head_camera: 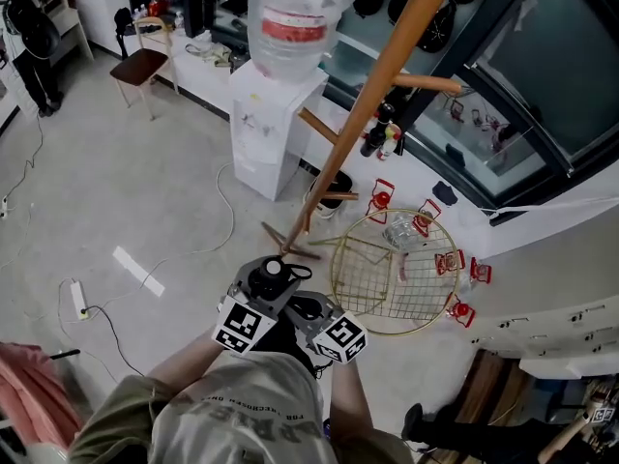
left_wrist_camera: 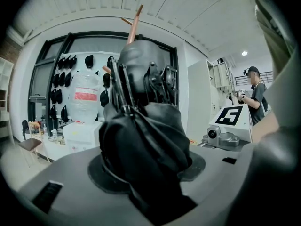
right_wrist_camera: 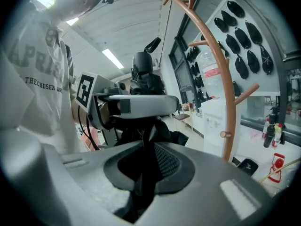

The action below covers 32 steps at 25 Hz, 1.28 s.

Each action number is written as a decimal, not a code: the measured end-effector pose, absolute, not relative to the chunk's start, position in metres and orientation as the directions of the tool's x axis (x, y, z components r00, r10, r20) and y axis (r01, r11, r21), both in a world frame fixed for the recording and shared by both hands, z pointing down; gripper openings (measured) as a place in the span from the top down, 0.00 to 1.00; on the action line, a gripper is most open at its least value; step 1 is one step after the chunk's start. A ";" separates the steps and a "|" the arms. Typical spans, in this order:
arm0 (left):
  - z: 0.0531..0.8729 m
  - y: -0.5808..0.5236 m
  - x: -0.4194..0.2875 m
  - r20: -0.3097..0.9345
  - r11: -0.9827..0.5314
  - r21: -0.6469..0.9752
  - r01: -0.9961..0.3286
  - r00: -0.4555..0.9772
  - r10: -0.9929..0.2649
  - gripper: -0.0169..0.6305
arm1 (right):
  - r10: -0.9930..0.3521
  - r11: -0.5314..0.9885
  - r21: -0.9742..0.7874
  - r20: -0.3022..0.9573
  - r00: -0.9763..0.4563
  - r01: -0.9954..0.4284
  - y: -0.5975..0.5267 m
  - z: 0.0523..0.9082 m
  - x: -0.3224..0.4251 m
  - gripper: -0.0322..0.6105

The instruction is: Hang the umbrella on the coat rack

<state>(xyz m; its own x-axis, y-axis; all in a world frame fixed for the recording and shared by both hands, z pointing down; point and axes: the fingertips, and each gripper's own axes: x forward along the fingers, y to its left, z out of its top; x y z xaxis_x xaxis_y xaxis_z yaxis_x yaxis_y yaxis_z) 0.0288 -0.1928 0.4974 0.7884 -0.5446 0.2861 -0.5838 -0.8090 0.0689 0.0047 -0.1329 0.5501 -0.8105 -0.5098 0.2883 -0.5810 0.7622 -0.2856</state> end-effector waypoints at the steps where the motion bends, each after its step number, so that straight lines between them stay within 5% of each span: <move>1: 0.503 -0.195 0.030 0.291 -0.806 0.068 -0.588 0.784 -0.548 0.63 | -0.506 0.762 -0.289 0.292 -0.812 -0.579 -0.134 0.556 0.006 0.91; 32: 0.663 -0.281 0.070 0.306 -0.766 0.031 -0.643 0.735 -0.605 0.63 | -0.557 0.723 -0.308 0.268 -0.786 -0.618 -0.219 0.713 0.052 0.91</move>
